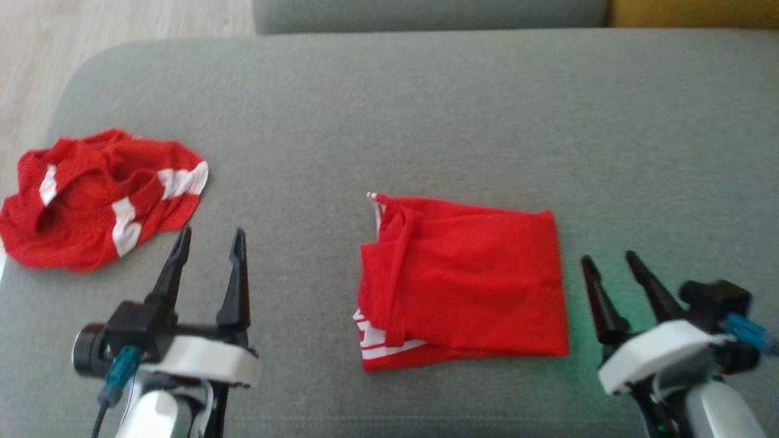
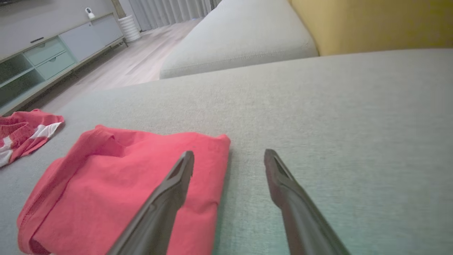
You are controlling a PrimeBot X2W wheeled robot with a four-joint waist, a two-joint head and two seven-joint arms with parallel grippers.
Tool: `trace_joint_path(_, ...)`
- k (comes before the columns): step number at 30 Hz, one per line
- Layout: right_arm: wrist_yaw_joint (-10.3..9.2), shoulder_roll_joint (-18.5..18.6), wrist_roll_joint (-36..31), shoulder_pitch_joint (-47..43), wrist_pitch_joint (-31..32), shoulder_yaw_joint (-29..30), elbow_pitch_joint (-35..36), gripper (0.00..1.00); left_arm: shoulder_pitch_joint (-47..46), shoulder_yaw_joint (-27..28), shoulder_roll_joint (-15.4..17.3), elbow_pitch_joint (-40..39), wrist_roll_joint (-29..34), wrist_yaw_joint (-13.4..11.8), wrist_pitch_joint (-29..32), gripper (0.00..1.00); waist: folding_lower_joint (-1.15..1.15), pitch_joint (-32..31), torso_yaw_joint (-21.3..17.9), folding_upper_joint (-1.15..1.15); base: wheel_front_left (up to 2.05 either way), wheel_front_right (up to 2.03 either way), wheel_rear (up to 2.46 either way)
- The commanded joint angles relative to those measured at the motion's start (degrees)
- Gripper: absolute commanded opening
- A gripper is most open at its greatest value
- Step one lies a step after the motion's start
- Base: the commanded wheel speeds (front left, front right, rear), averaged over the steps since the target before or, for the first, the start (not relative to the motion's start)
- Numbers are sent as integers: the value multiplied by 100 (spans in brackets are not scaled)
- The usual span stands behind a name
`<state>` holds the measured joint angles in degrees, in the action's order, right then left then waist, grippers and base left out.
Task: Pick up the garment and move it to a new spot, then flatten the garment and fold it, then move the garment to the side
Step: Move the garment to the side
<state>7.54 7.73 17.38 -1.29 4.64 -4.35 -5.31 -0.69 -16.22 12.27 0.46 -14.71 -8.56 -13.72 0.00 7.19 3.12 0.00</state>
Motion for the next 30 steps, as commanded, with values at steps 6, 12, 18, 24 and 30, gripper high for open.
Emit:
trace_joint_path(6, -5, -76, 160, 735, 148, -308, -876, 100, -616, 87, -80, -97, 72, 116, -102, 100, 0, 451, 404, 0, 0, 0, 0)
trace_joint_path(12, -5, -220, 269, 922, 394, -275, -1599, 96, -778, 82, -202, -24, 122, 168, -123, 100, 0, 527, 578, 0, 0, 0, 0)
trace_joint_path(18, -5, -149, 271, 992, 418, -371, -1484, 0, -779, 171, -254, -83, 218, 193, -126, 100, 0, 532, 533, 0, 0, 0, 0)
trace_joint_path(24, -5, 56, 201, 1066, 422, -553, -985, 0, -718, 272, -260, -161, 312, 207, -127, 100, 0, 525, 97, 0, 0, 0, 0)
trace_joint_path(30, -5, 303, 186, 1363, 534, -710, -744, 0, -740, 321, -264, -241, 368, 236, -127, 100, 0, 582, -478, 0, 0, 0, 0)
